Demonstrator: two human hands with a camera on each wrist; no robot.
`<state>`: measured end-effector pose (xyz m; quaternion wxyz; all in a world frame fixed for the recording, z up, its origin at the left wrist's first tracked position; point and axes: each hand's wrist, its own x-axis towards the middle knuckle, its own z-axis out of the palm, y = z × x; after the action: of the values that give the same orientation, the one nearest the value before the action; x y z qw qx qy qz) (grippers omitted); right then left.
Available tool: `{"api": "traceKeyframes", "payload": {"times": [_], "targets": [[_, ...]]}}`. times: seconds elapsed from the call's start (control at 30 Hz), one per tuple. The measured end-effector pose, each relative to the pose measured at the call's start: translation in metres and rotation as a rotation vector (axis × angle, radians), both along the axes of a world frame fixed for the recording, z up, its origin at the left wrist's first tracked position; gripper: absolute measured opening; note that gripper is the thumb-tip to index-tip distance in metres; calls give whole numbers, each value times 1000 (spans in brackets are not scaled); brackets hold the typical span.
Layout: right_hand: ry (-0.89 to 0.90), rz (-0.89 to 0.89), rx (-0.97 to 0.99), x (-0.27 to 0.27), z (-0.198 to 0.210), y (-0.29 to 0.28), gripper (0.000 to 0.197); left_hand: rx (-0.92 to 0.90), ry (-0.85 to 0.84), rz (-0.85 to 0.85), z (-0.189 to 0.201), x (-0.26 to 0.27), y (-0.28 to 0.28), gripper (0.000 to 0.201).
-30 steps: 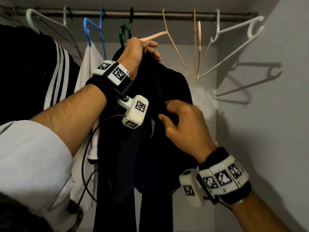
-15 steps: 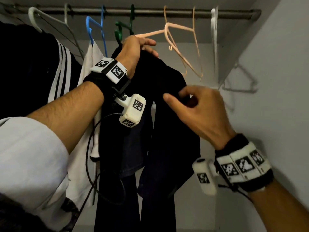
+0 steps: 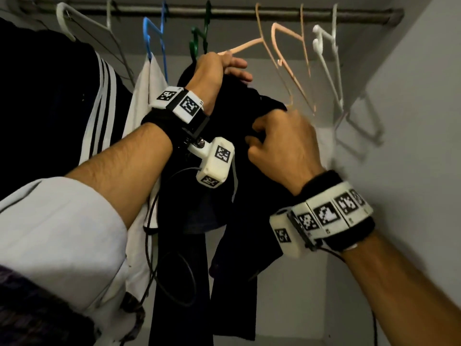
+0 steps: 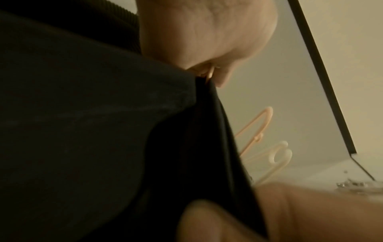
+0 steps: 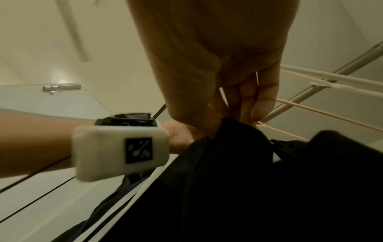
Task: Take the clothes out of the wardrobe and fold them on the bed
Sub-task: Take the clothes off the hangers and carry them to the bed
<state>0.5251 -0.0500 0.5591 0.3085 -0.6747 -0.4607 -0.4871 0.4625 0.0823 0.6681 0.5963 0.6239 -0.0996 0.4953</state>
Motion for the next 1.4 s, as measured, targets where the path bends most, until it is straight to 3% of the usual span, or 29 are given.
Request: {"api": "traceKeyframes", "payload": {"times": [0.23,0.33,0.47,0.63,0.7,0.8,0.93,1.07,1.23,1.4], "targets": [[-39,151,-224,5,-76,-17,32,-27,-51,-32,0,2,10,40],[-26,175,-226,13,-78,-25,36,-15,-47,-39,-2,3,13,42],[-2,156,-255,2,-57,-26,41,-25,-47,15,0,6,19,46],[61,194,39,-18,3,-21,51,70,-5,124,-5,1,24,48],[30,114,87,-14,37,-10,60,87,18,123,-6,0,23,48],[-4,-56,-27,-10,72,13,68,126,44,163,-8,-2,19,50],[-11,-121,-137,-15,81,27,39,118,28,150,-9,-4,18,51],[-34,-47,-68,-12,62,24,6,121,48,104,-9,-6,15,51],[-54,34,-71,2,15,8,23,113,16,119,-8,3,12,54],[-80,76,-223,2,-49,-4,34,128,0,142,-11,6,17,55]]}}
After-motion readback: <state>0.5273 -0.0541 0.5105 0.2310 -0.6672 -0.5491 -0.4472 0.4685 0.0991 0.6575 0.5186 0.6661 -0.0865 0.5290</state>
